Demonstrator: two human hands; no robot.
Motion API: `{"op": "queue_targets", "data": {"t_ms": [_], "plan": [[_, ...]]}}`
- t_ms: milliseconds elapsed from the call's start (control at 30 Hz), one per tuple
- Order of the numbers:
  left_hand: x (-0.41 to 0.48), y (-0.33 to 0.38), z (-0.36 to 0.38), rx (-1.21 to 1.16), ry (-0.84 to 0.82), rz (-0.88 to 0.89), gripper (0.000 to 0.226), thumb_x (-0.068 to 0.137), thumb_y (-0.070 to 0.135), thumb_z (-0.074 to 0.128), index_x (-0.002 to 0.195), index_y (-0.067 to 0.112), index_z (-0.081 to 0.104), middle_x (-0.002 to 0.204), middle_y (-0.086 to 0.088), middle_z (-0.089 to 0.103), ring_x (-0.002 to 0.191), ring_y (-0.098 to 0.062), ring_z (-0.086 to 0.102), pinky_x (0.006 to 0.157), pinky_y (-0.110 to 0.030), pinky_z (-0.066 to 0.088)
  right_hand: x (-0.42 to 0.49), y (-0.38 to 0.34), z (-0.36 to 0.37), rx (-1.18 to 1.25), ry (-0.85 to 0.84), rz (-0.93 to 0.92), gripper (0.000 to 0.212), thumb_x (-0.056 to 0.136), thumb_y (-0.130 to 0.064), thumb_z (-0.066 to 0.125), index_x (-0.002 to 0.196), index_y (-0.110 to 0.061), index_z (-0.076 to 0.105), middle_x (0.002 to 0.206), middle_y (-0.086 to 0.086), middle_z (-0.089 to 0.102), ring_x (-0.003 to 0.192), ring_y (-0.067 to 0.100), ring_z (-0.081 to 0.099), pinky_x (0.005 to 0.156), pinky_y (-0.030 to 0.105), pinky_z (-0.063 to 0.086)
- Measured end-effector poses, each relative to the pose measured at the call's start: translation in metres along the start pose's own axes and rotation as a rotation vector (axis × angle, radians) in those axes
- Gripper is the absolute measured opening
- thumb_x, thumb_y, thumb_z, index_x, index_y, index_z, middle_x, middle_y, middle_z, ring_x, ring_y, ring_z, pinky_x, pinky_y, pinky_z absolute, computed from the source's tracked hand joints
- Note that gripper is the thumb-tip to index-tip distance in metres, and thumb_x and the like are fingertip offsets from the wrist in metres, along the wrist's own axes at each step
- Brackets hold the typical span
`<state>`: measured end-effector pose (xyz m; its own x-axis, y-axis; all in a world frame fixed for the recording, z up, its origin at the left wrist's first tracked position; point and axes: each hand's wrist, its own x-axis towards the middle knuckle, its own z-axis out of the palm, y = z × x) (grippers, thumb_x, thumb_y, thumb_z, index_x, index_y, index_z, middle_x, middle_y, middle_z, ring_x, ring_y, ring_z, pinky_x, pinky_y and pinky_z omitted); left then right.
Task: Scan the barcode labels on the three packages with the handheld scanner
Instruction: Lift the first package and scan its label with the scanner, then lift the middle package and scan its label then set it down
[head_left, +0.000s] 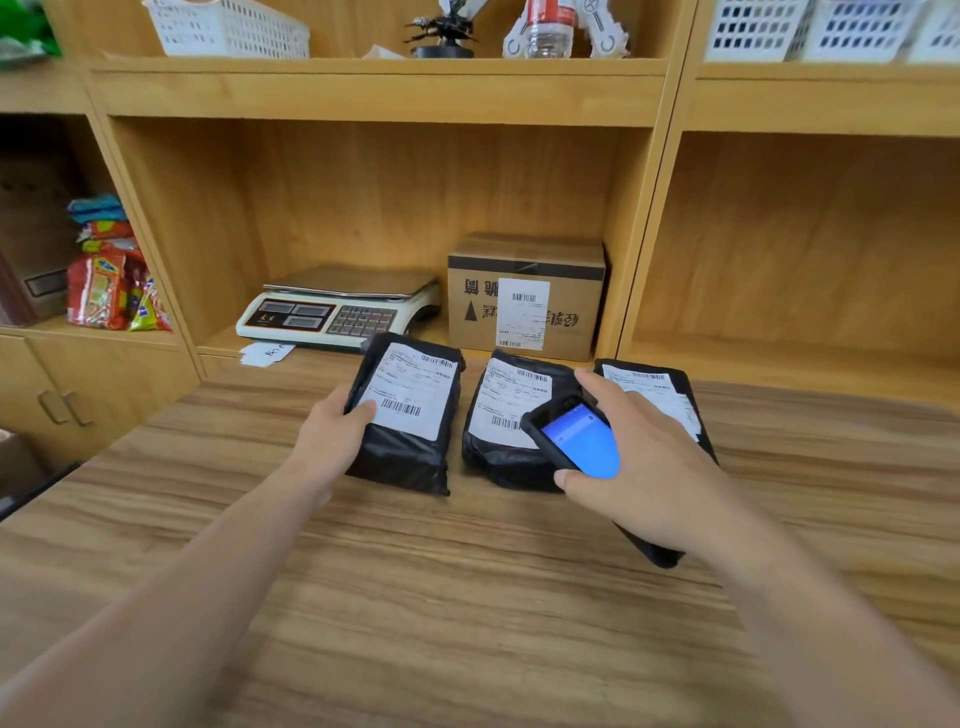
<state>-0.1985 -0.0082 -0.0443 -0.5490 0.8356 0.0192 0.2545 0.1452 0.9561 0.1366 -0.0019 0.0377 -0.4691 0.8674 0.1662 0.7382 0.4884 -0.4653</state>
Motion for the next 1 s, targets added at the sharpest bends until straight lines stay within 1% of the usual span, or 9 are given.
{"op": "queue_targets", "data": {"t_ms": [267, 400, 500, 700, 800, 833, 900, 933, 1000], "plan": [[0.014, -0.002, 0.0, 0.024, -0.013, -0.049, 0.03, 0.098, 0.036, 0.052, 0.122, 0.03, 0.069, 0.124, 0.005, 0.072, 0.117, -0.024, 0.064, 0.108, -0.051, 0.047, 0.002, 0.015, 0.002, 0.009, 0.042, 0.064, 0.098, 0.076, -0.052, 0.07, 0.154, -0.047, 0.011, 0.148, -0.012, 0.04, 0.132, 0.012, 0.038, 0.092, 0.034, 0.038], [0.019, 0.001, 0.004, 0.053, -0.004, -0.04, 0.032, 0.103, 0.032, 0.049, 0.128, 0.019, 0.065, 0.127, -0.004, 0.068, 0.119, -0.028, 0.061, 0.108, -0.049, 0.046, 0.004, 0.019, 0.004, -0.015, 0.04, 0.087, 0.099, 0.076, -0.052, 0.07, 0.154, -0.048, 0.01, 0.151, -0.012, 0.038, 0.134, 0.014, 0.038, 0.088, 0.033, 0.035], [0.024, 0.001, 0.007, 0.051, 0.024, -0.049, 0.035, 0.103, 0.034, 0.049, 0.129, 0.015, 0.064, 0.127, -0.006, 0.067, 0.12, -0.03, 0.059, 0.107, -0.048, 0.046, 0.003, 0.021, 0.005, -0.026, 0.041, 0.101, 0.098, 0.077, -0.052, 0.071, 0.154, -0.049, 0.01, 0.15, -0.012, 0.038, 0.132, 0.015, 0.039, 0.086, 0.033, 0.035], [0.029, -0.003, 0.011, 0.038, 0.014, -0.094, 0.032, 0.104, 0.029, 0.053, 0.126, 0.01, 0.066, 0.121, -0.009, 0.07, 0.113, -0.031, 0.064, 0.097, -0.045, 0.053, 0.002, 0.025, 0.004, -0.024, 0.037, 0.106, 0.096, 0.077, -0.052, 0.071, 0.153, -0.049, 0.012, 0.149, -0.012, 0.038, 0.131, 0.016, 0.038, 0.086, 0.033, 0.034], [0.03, -0.002, 0.012, 0.034, 0.023, -0.093, 0.033, 0.103, 0.028, 0.057, 0.128, 0.009, 0.065, 0.121, -0.008, 0.069, 0.113, -0.03, 0.064, 0.09, -0.039, 0.051, 0.002, 0.027, 0.004, -0.03, 0.042, 0.106, 0.096, 0.077, -0.053, 0.071, 0.152, -0.05, 0.012, 0.149, -0.013, 0.038, 0.131, 0.016, 0.039, 0.087, 0.033, 0.035], [0.029, 0.0, 0.01, 0.052, 0.019, -0.091, 0.034, 0.102, 0.029, 0.059, 0.13, 0.011, 0.065, 0.121, -0.006, 0.069, 0.115, -0.03, 0.064, 0.091, -0.039, 0.051, 0.002, 0.027, 0.004, -0.033, 0.044, 0.103, 0.096, 0.077, -0.053, 0.071, 0.152, -0.05, 0.012, 0.149, -0.013, 0.038, 0.131, 0.016, 0.039, 0.086, 0.033, 0.035], [0.027, 0.006, 0.008, 0.128, 0.032, -0.065, 0.045, 0.096, 0.036, 0.062, 0.136, 0.017, 0.062, 0.125, -0.005, 0.069, 0.12, -0.032, 0.063, 0.099, -0.044, 0.052, 0.002, 0.027, 0.004, -0.033, 0.045, 0.101, 0.096, 0.077, -0.053, 0.071, 0.152, -0.05, 0.012, 0.151, -0.012, 0.038, 0.131, 0.017, 0.039, 0.086, 0.033, 0.035], [0.026, 0.011, 0.007, 0.188, 0.058, -0.037, 0.052, 0.095, 0.04, 0.062, 0.142, 0.018, 0.058, 0.132, -0.007, 0.068, 0.125, -0.033, 0.06, 0.104, -0.047, 0.051, 0.002, 0.028, 0.003, -0.03, 0.046, 0.103, 0.096, 0.077, -0.052, 0.071, 0.153, -0.049, 0.012, 0.152, -0.012, 0.037, 0.132, 0.017, 0.039, 0.086, 0.033, 0.035], [0.021, 0.026, 0.009, 0.316, 0.127, 0.055, 0.057, 0.099, 0.038, 0.061, 0.15, 0.015, 0.05, 0.146, -0.01, 0.059, 0.136, -0.034, 0.052, 0.111, -0.044, 0.043, 0.002, 0.028, 0.004, -0.027, 0.052, 0.107, 0.096, 0.077, -0.051, 0.071, 0.153, -0.049, 0.012, 0.152, -0.011, 0.037, 0.133, 0.017, 0.038, 0.086, 0.033, 0.035]]}}
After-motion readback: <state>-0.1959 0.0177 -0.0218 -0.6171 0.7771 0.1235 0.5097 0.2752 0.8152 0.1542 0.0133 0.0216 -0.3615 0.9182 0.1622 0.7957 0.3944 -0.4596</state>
